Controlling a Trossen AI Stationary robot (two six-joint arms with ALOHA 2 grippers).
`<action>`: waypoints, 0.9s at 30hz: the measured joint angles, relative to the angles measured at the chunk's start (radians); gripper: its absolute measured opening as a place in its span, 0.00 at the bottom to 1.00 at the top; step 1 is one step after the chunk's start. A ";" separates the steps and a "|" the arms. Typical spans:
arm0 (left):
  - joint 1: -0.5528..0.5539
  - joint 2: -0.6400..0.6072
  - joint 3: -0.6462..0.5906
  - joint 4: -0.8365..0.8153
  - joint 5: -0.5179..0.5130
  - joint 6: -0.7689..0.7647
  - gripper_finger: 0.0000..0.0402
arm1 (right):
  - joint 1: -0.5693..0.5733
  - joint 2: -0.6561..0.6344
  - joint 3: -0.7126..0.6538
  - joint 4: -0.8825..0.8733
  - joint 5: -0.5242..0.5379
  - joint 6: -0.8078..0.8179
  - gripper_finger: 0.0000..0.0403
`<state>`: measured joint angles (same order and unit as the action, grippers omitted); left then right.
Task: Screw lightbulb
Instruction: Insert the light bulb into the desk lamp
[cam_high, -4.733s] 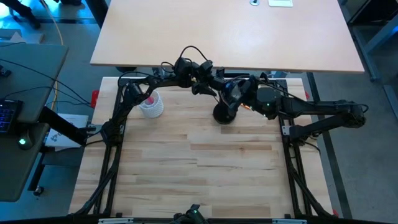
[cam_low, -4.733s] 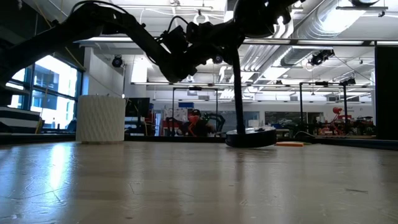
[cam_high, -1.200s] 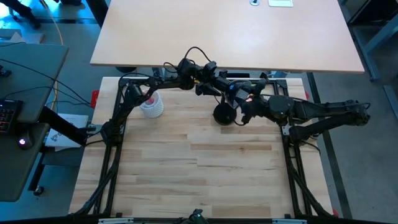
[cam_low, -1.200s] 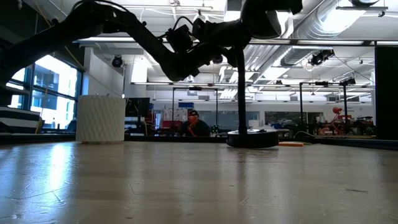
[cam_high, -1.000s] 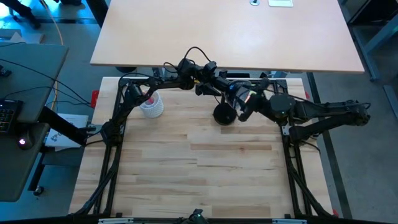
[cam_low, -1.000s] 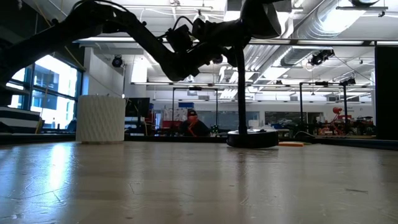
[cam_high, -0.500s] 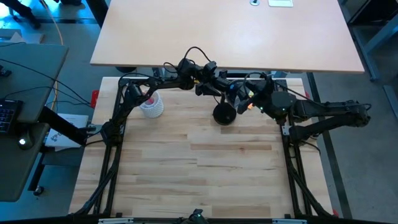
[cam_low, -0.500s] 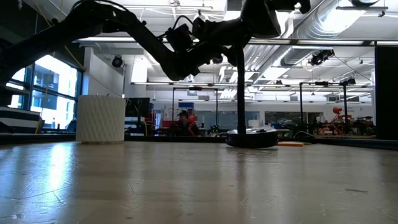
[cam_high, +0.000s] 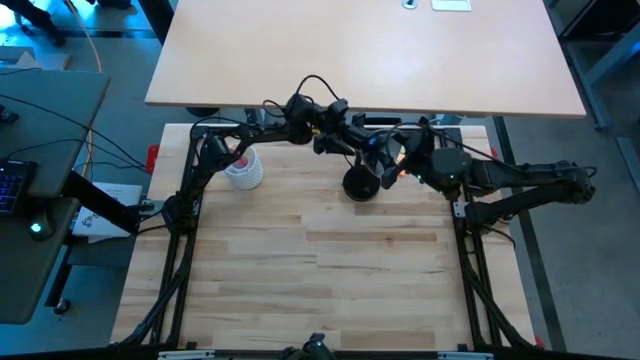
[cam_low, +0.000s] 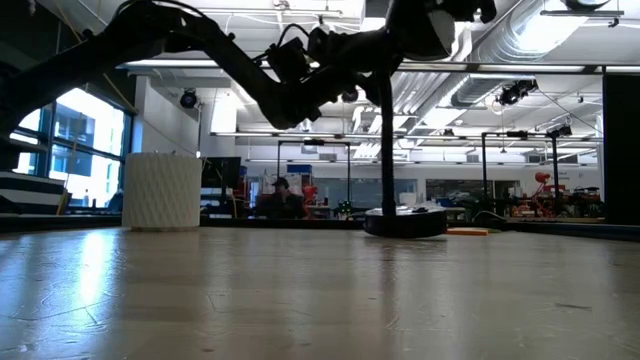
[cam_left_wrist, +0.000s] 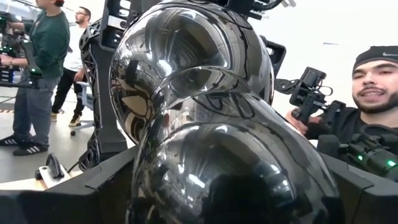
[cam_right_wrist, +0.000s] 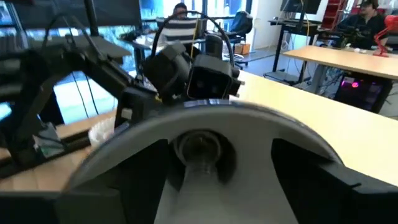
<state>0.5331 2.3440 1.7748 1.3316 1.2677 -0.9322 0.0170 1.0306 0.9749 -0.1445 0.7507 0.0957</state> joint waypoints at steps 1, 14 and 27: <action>0.001 0.000 0.000 0.002 0.004 -0.002 0.83 | 0.000 0.000 0.000 -0.011 0.002 -0.004 0.71; 0.040 0.000 0.001 -0.002 0.017 -0.041 0.83 | 0.025 -0.080 0.000 -0.354 -0.090 0.065 0.71; 0.087 0.000 0.001 -0.007 0.017 -0.079 0.83 | 0.323 -0.103 -0.009 -0.871 -0.193 0.499 0.71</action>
<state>0.6205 2.3436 1.7756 1.3243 1.2842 -1.0115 0.3403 0.9280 0.9657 -1.0151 0.5578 0.5944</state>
